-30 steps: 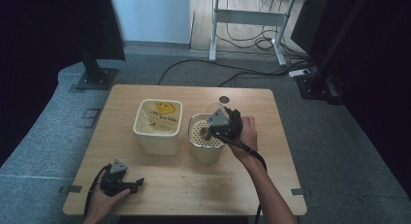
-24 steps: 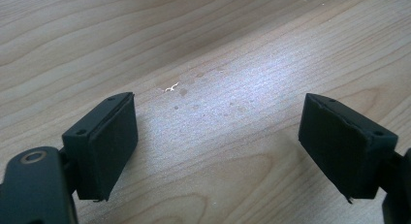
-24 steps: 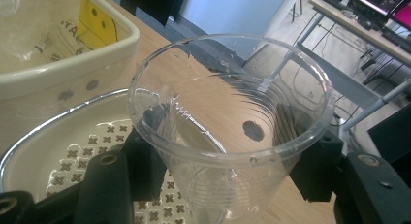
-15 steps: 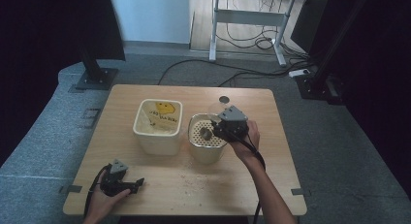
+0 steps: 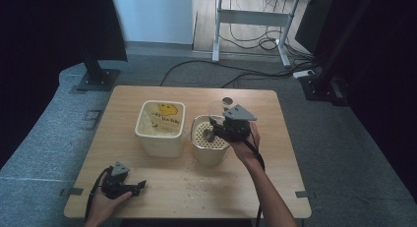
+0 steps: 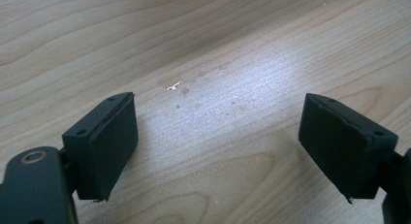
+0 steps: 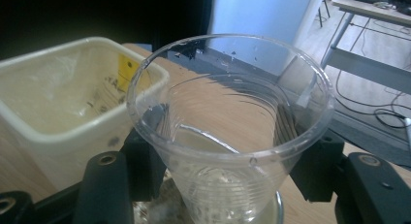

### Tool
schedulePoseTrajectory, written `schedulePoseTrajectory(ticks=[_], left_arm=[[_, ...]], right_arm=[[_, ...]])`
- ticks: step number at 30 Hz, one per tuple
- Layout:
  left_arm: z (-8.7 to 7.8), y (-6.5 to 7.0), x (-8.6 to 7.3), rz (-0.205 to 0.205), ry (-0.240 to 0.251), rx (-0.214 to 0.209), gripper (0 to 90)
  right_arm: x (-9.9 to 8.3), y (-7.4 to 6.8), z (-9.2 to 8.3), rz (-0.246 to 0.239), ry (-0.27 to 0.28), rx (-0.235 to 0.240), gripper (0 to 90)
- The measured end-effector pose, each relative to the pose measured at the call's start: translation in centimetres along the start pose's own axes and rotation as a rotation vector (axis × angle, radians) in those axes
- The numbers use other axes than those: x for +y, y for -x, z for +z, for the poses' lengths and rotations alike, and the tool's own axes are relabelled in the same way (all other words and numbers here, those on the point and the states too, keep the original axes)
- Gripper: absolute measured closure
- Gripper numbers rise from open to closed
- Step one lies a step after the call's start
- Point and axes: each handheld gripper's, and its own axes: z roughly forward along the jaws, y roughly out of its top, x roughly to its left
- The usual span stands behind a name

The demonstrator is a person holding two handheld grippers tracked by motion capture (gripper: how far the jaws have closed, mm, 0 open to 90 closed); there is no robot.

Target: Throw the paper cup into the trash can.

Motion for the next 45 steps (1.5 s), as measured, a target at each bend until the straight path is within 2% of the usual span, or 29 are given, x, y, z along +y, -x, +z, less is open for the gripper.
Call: schedulePoseTrajectory(ticks=[8,9,12,18,24,25,27,28,29,30,32,36,39,41,45], left_arm=[[0.0,0.1,0.0,0.004,-0.002,-0.001,14.1],[0.0,0.1,0.0,0.005,-0.002,-0.001,14.1],[-0.1,0.1,0.0,0.006,-0.003,-0.003,14.1],[-0.1,0.1,-0.1,0.007,-0.004,-0.006,14.1],[-0.2,0.1,-0.2,0.003,0.001,-0.011,14.1],[-0.2,0.1,-0.2,0.003,0.001,-0.011,14.1],[-0.2,0.0,-0.2,0.006,0.0,-0.013,14.1],[-0.2,0.0,-0.2,0.006,0.0,-0.013,14.1],[-0.3,0.0,-0.3,0.008,0.0,-0.013,14.1],[-0.3,0.0,-0.3,0.01,-0.002,-0.013,14.1],[-0.3,0.0,-0.3,0.01,-0.002,-0.016,14.1],[-0.3,0.0,-0.3,0.011,-0.003,-0.016,14.1],[-0.3,0.1,-0.3,0.012,-0.003,-0.016,14.1],[-0.3,0.1,-0.3,0.011,-0.003,-0.015,14.1],[-0.2,0.2,-0.2,0.011,-0.002,-0.012,14.1]], right_arm=[[1.0,-1.4,1.1,0.02,0.019,0.058,38.6],[1.3,-1.8,1.5,0.026,0.024,0.079,38.4],[1.8,-2.7,2.2,0.023,0.025,0.101,38.2],[3.1,-5.0,4.6,0.007,0.011,0.156,37.5],[5.1,-7.2,7.7,0.015,-0.005,0.215,35.5],[5.1,-7.2,7.7,0.015,-0.005,0.215,35.5],[5.5,-8.4,9.5,0.025,-0.032,0.242,29.3],[5.5,-8.4,9.5,0.025,-0.032,0.242,29.3],[5.6,-9.1,10.9,0.03,-0.077,0.259,17.3],[5.6,-9.3,11.4,0.033,-0.107,0.261,15.2],[5.6,-9.5,11.8,0.032,-0.112,0.265,14.1],[5.5,-9.3,11.7,0.025,-0.142,0.262,13.1],[5.4,-9.0,11.3,0.025,-0.132,0.251,13.3],[5.3,-8.6,10.6,0.037,-0.118,0.251,13.5],[4.4,-7.6,8.2,0.023,-0.088,0.256,15.4]])
